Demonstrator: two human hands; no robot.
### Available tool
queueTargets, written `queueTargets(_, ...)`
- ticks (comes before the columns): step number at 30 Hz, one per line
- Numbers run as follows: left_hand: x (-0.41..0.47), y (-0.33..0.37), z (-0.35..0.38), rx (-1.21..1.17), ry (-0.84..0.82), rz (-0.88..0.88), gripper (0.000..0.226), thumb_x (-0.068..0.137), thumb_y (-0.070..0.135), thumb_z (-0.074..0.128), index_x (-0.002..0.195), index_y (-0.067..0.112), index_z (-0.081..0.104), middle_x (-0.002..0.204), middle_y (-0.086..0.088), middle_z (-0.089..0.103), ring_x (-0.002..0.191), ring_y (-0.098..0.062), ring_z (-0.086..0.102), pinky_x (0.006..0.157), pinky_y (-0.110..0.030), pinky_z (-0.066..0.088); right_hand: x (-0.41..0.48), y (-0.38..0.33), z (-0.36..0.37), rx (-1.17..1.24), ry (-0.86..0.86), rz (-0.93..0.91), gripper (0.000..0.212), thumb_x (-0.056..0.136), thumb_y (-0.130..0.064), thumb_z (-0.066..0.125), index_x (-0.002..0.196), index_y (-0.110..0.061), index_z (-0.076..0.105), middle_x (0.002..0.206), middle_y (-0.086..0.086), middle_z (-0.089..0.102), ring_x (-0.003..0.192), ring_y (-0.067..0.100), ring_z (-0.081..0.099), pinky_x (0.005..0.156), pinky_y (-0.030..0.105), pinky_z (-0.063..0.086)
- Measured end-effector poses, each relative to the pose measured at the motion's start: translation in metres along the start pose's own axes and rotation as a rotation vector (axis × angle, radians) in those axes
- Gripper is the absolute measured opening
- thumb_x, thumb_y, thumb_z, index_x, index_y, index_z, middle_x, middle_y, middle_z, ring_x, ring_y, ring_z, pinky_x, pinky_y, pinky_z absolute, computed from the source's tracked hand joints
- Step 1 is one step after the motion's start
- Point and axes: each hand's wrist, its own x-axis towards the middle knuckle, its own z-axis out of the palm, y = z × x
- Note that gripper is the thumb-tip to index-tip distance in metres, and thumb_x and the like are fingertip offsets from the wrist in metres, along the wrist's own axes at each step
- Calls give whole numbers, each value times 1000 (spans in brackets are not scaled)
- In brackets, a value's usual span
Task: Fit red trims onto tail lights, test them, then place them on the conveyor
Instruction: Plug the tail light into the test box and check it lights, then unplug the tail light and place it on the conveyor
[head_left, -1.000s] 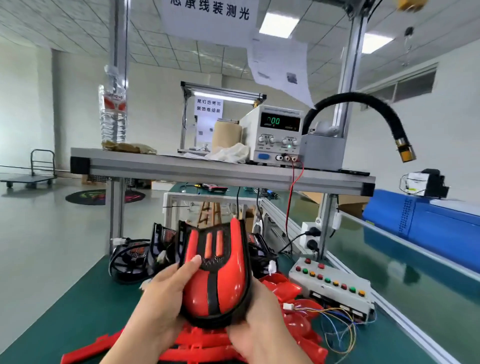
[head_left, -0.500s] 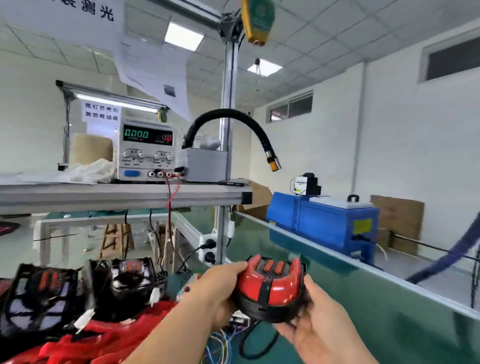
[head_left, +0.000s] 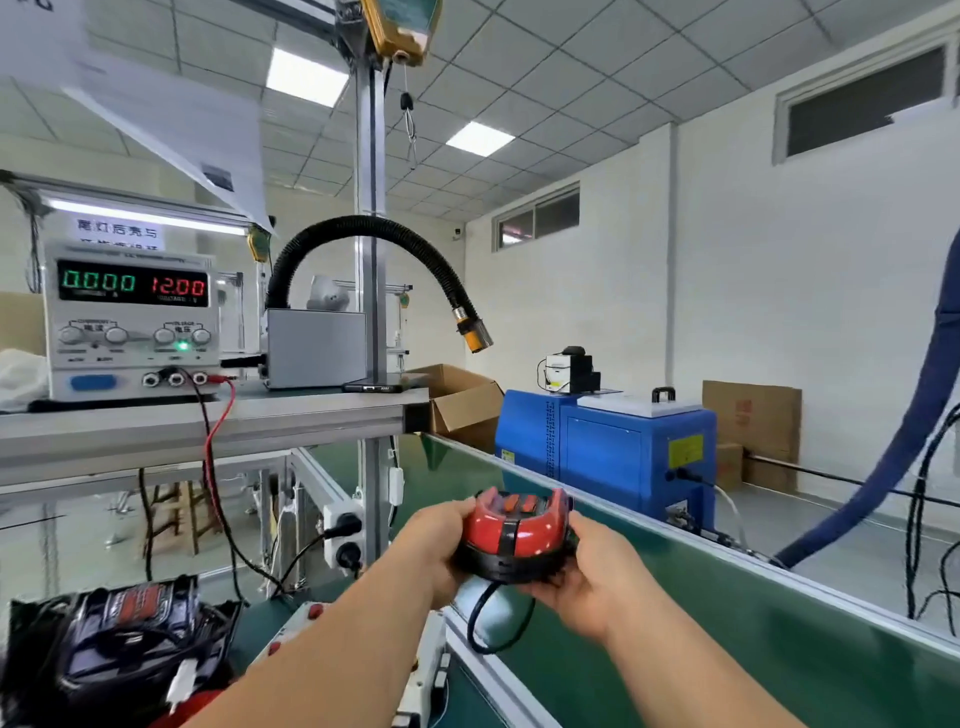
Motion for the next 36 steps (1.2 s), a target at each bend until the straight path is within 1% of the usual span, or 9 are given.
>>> queueTargets(5, 18, -21, -12, 82, 89, 419, 18, 97, 22, 61, 102, 38, 67, 89, 12, 77, 83, -9, 74, 69, -24, 57, 39, 16, 6, 62, 28, 1, 37, 107, -25, 38, 103, -3, 68, 91, 18, 75, 79, 31, 70, 63, 43, 53)
queueTargets(9, 30, -26, -23, -16, -46, 403, 33, 96, 18, 60, 125, 34, 61, 107, 3, 75, 99, -16, 72, 75, -30, 58, 56, 31, 12, 55, 32, -26, 37, 106, -28, 41, 113, -2, 66, 102, 19, 73, 92, 34, 69, 82, 51, 55)
queueTargets(15, 44, -28, -37, -122, -37, 356, 42, 95, 14, 61, 135, 26, 56, 109, -1, 75, 98, -19, 73, 71, -32, 60, 76, 42, 18, 54, 41, -25, 37, 106, -32, 40, 101, -6, 66, 73, 9, 75, 77, 28, 70, 62, 39, 54)
queueTargets(19, 41, -22, -18, 136, 187, 402, 45, 91, 19, 68, 135, 25, 58, 113, 2, 72, 96, -19, 71, 93, -42, 56, 86, 44, 28, -3, 88, 86, 35, 104, -23, 38, 103, -2, 66, 93, 19, 73, 82, 35, 71, 79, 50, 57)
queueTargets(23, 32, -9, -3, 339, 388, 418, 49, 91, 30, 65, 138, 22, 55, 123, -2, 68, 102, -23, 67, 96, -40, 54, 89, 44, 31, -27, 68, 157, 31, 98, -10, 37, 93, 6, 64, 71, 22, 71, 56, 33, 70, 50, 42, 59)
queueTargets(30, 18, -14, 2, 232, 187, 381, 46, 98, 24, 58, 143, 26, 49, 129, -5, 64, 105, -24, 65, 94, -38, 53, 61, 28, 16, 3, 140, 47, 34, 105, -28, 41, 106, -3, 64, 100, 21, 72, 86, 35, 71, 81, 54, 58)
queueTargets(32, 9, -25, 12, 200, 48, 342, 44, 102, 20, 51, 144, 29, 47, 128, 1, 64, 103, -17, 65, 84, -30, 52, 42, 20, -7, 8, 173, -44, 31, 105, -31, 43, 104, -8, 64, 98, 15, 73, 84, 30, 70, 83, 51, 57)
queueTargets(34, -2, -42, 29, 153, -70, 298, 41, 103, 14, 46, 139, 34, 50, 109, 12, 70, 92, -7, 68, 76, -24, 53, 26, 16, -43, -54, 230, -129, 33, 104, -34, 43, 97, -10, 65, 97, 11, 73, 84, 27, 70, 83, 45, 58)
queueTargets(36, -12, -65, 52, 150, -209, 277, 42, 103, 11, 45, 138, 34, 51, 106, 15, 71, 96, -3, 68, 84, -25, 54, 11, 13, -87, -115, 313, -201, 39, 103, -37, 41, 88, -9, 64, 93, 11, 72, 83, 24, 66, 81, 39, 55)
